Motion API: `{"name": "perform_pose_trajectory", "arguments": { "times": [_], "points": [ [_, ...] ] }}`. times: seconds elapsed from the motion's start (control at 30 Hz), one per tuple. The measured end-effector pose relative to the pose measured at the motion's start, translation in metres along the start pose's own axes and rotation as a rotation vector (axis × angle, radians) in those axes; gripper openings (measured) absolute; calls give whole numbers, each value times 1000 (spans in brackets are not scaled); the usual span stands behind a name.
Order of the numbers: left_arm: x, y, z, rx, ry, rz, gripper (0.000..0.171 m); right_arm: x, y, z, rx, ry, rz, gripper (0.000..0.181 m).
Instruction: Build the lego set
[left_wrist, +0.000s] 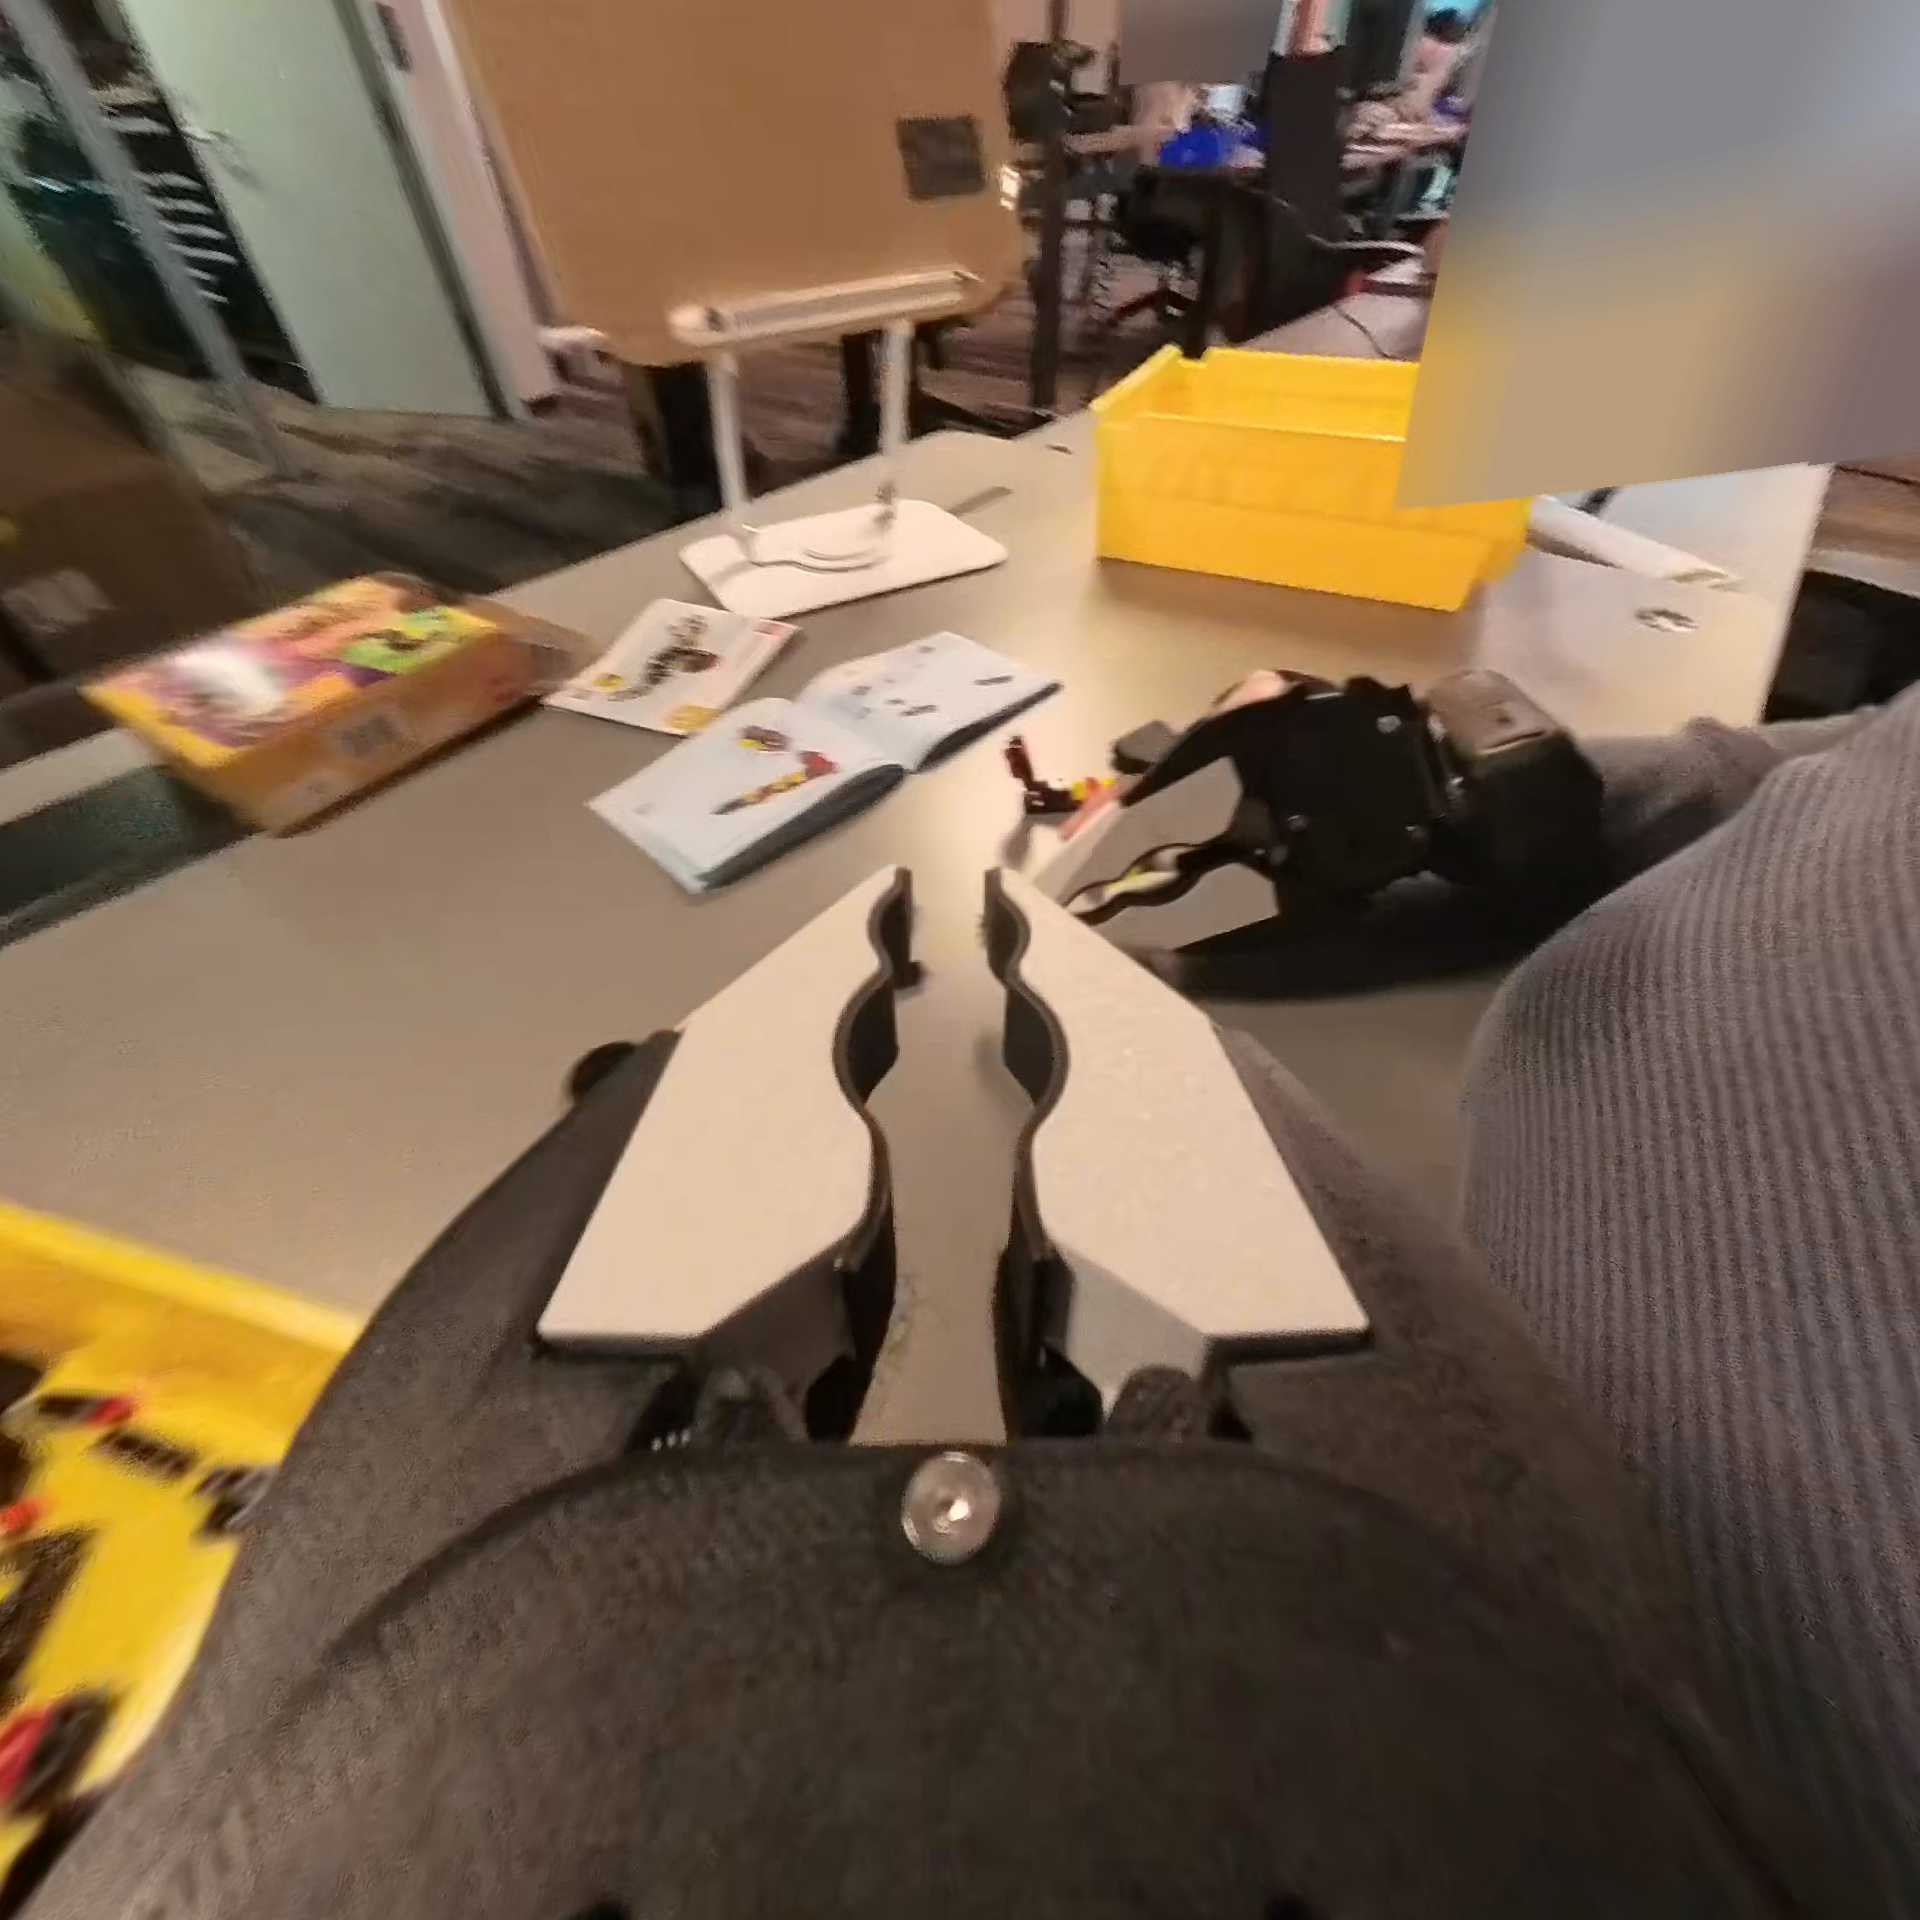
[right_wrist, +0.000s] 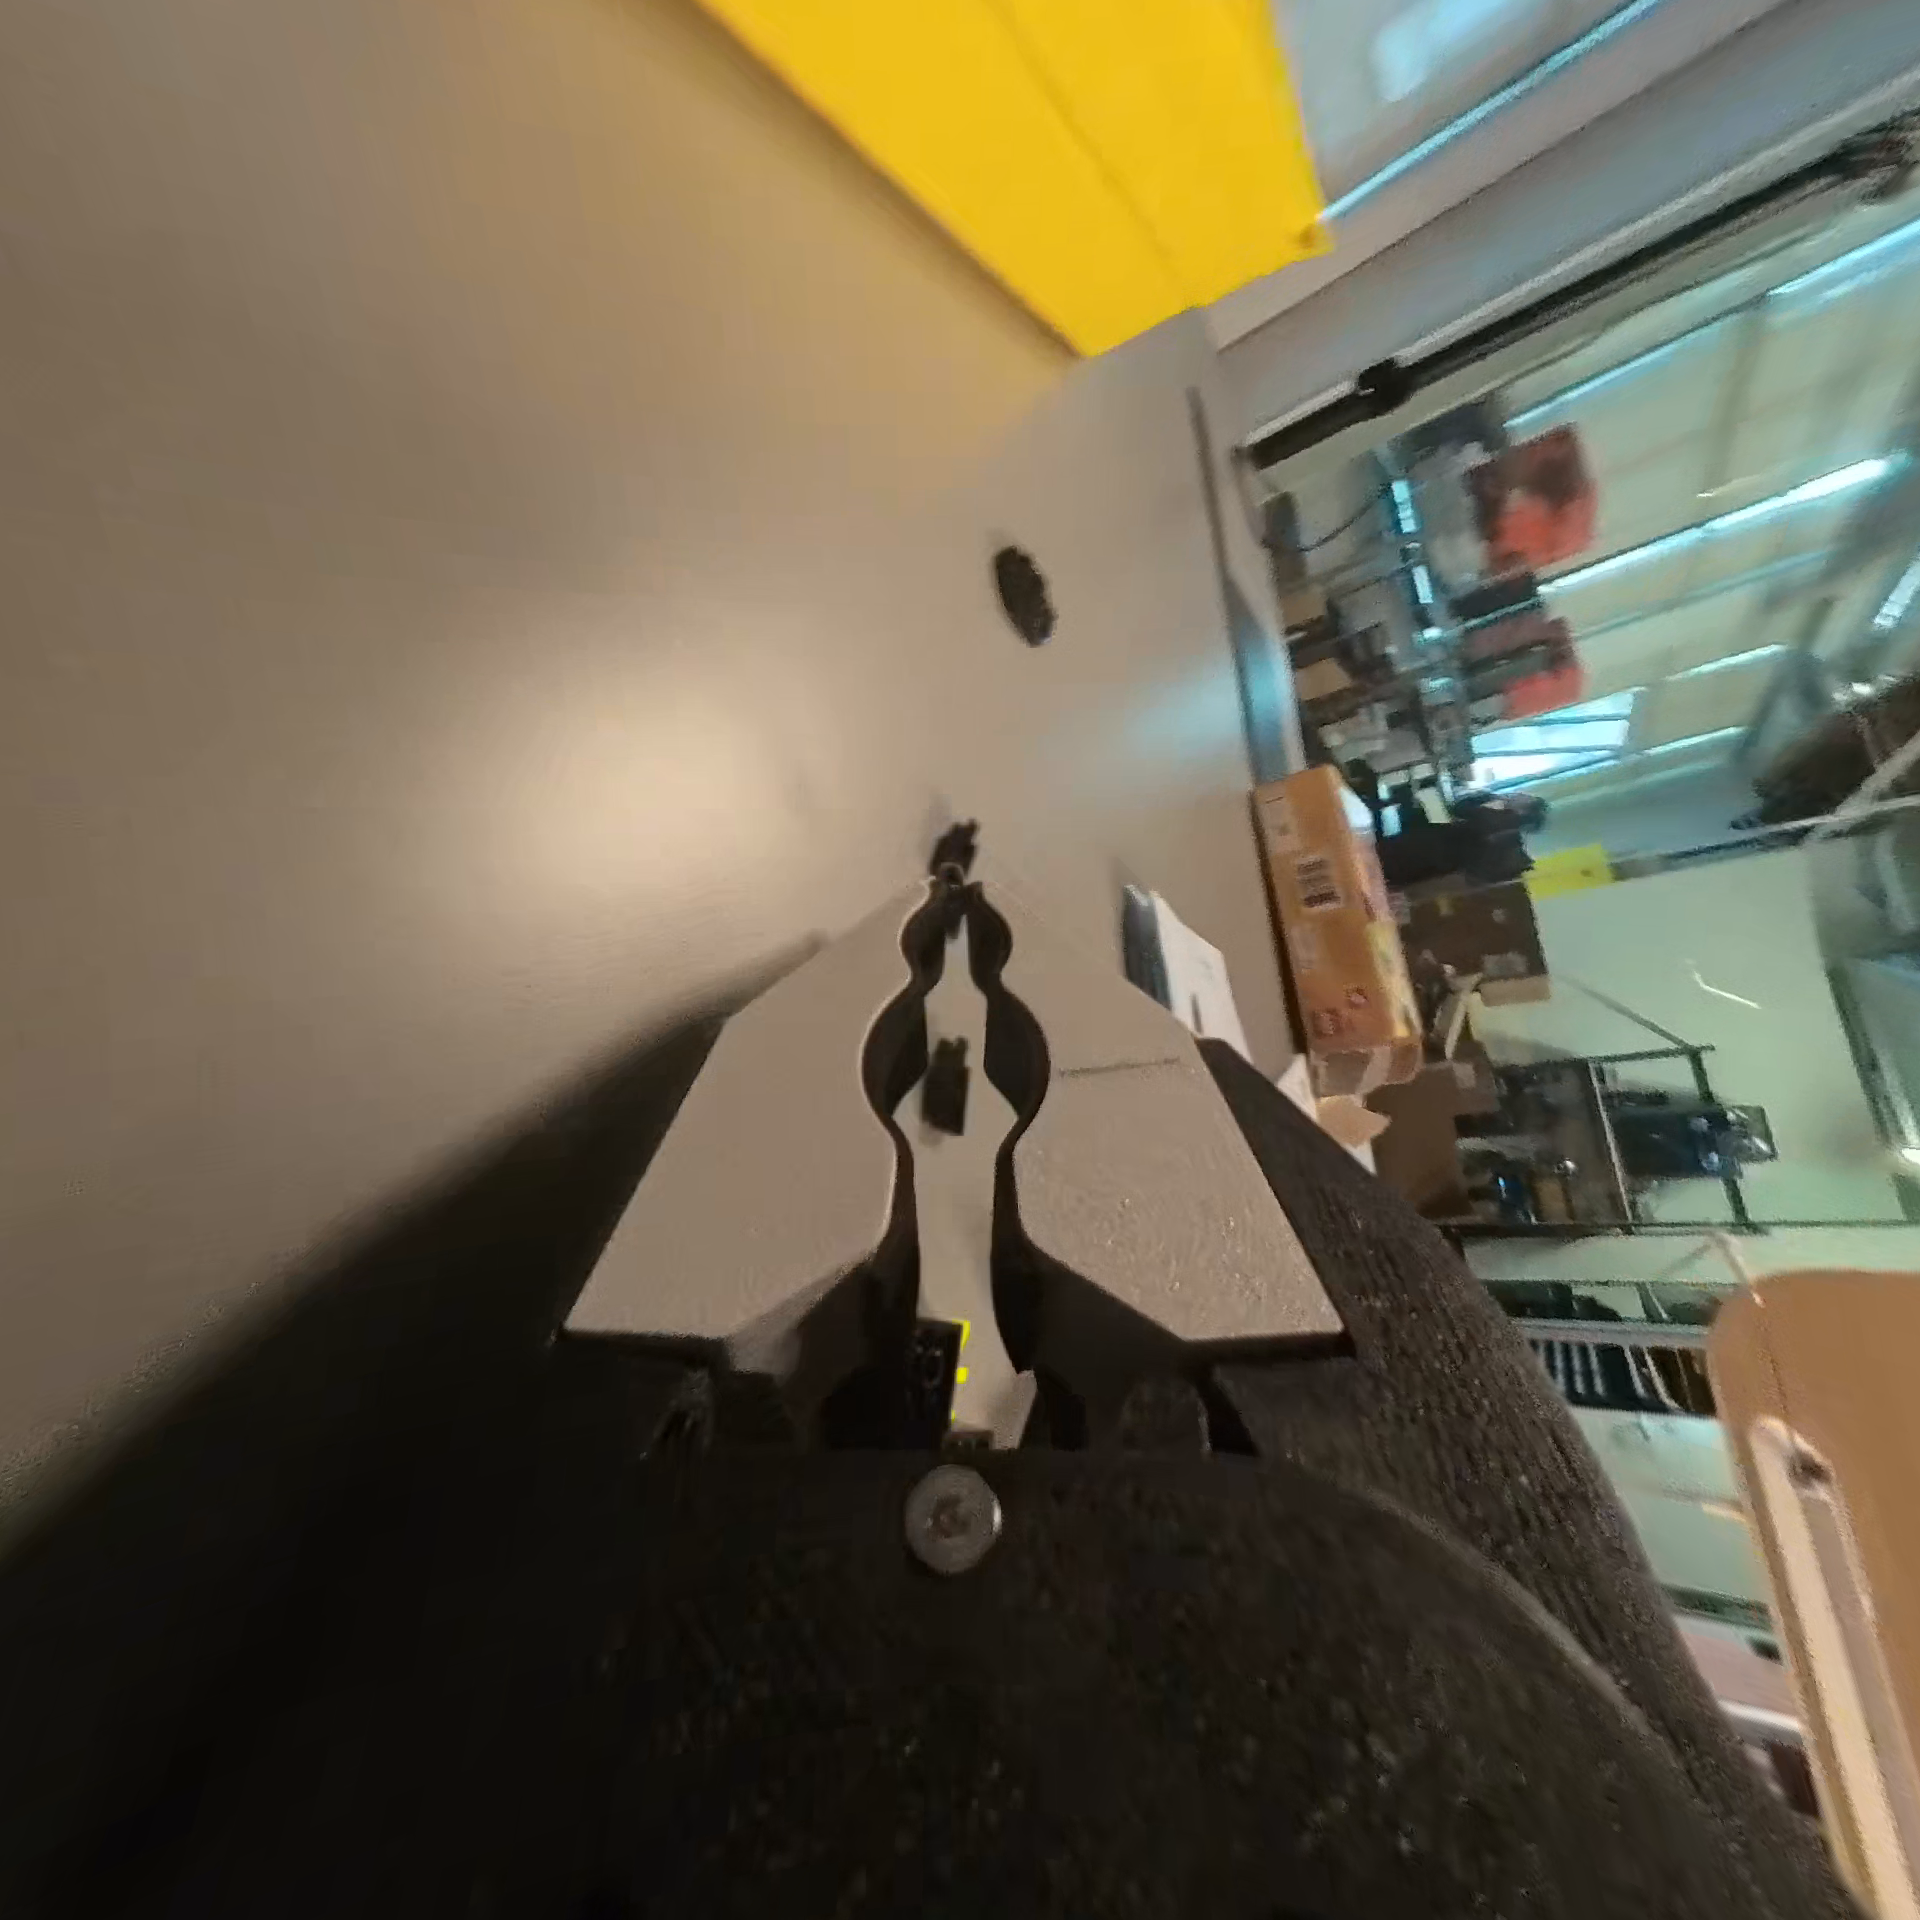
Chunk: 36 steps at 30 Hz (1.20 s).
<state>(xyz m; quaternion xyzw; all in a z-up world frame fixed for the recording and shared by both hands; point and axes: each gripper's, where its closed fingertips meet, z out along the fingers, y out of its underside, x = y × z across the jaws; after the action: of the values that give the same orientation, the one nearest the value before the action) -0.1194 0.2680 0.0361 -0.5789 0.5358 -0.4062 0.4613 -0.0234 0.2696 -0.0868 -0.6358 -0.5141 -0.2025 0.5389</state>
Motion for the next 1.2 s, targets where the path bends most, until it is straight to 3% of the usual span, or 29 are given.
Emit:
{"name": "perform_pose_trajectory", "arguments": {
  "times": [0.07, 0.2, 0.27, 0.37, 0.5, 0.63, 0.77, 1.0, 1.2],
  "points": [
    [13, 8, 24, -19, 41, 14, 14, -10, 2, 1, -39, -56, -48, 2],
    [7, 20, 65, -16, 22, -12, 14, -30, 1, 2, -82, -175, -52, 2],
    [-9, 16, 81, 54, -24, -38, 14, -32, -4, 0, -67, -209, -28, 8],
    [-41, 10, 103, 169, -100, -78, 13, -31, -16, -9, -10, -306, 103, 35],
    [-78, 4, 124, 276, -199, -124, 13, 5, -22, -21, 71, -326, 267, 38],
    [-105, 0, 143, 354, -279, -115, 13, 65, 8, -15, 11, -252, 344, 37],
    [-127, 6, 158, 330, -332, -102, 12, 100, 50, 8, -104, -252, 398, 35],
    [-125, 1, 153, 387, -269, -136, 12, 111, 93, 46, -212, -349, 337, 38],
    [-126, 1, 152, 401, -250, -168, 12, 104, 96, 64, -190, -411, 389, 48]
  ]
}}
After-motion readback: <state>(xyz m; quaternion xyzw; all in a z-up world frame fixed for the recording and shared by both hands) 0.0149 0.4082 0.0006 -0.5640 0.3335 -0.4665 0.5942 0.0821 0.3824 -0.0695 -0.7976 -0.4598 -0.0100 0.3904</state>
